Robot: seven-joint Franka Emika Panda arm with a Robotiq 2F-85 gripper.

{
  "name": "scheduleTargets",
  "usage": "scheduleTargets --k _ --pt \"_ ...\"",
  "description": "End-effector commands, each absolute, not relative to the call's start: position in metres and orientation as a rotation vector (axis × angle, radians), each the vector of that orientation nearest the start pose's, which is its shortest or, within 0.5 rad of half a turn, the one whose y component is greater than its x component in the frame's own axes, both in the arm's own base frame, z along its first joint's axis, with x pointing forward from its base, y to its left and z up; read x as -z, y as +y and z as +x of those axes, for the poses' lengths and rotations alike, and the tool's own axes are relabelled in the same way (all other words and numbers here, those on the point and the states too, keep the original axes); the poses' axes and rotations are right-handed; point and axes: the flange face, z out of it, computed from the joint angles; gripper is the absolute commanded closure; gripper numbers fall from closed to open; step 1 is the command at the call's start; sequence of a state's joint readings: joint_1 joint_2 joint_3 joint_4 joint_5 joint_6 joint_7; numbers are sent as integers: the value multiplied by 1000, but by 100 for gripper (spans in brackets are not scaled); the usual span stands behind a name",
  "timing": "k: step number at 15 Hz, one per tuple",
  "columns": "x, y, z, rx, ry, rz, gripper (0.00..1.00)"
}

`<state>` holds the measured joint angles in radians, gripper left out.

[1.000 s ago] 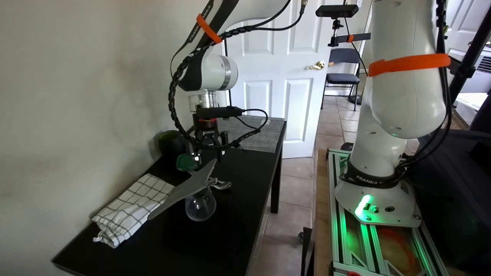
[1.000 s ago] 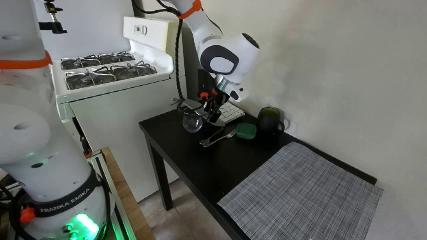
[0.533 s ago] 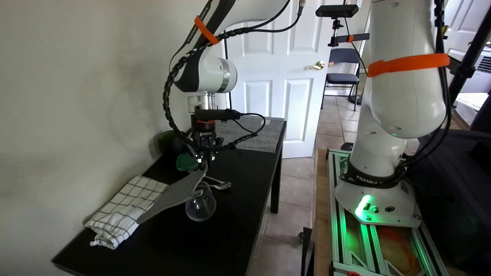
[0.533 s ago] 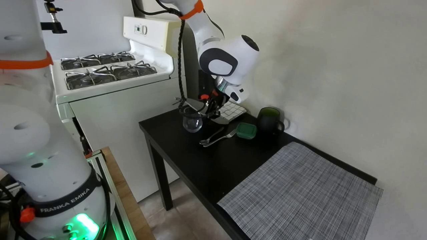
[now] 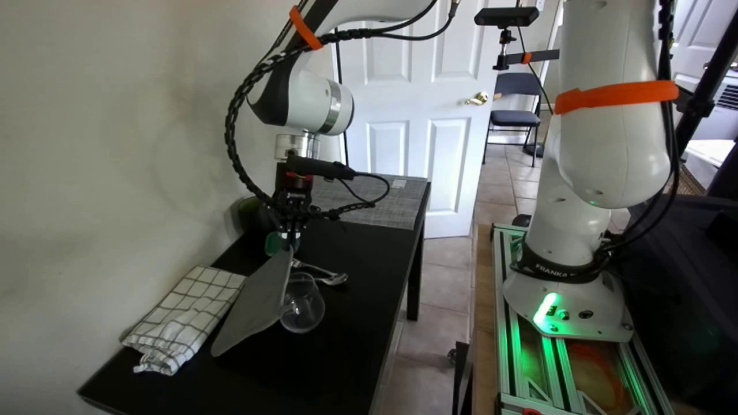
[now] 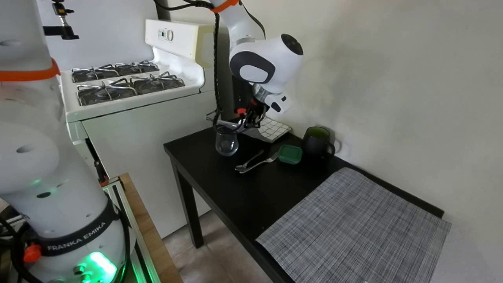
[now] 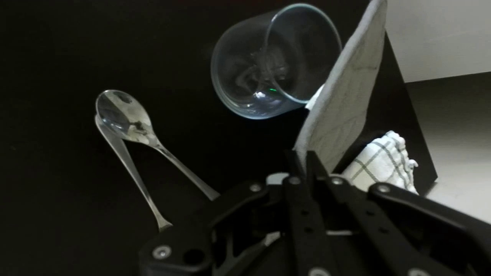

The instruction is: Put the grey potholder on the glass cup

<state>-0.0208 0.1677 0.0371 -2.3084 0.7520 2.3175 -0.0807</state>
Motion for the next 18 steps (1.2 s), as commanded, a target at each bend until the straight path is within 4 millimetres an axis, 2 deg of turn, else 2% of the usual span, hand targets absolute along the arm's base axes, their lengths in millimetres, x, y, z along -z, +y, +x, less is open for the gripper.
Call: scheduleTargets --k 1,6,11,15,18 --pt "-288 28 501 -91 546 -2495 98" --pt "-325 39 491 -2 437 -2445 98" --pt "-356 48 467 29 335 -2395 98" --pt "-377 47 451 62 271 -2365 98" --pt "-387 36 437 102 244 -2375 98"
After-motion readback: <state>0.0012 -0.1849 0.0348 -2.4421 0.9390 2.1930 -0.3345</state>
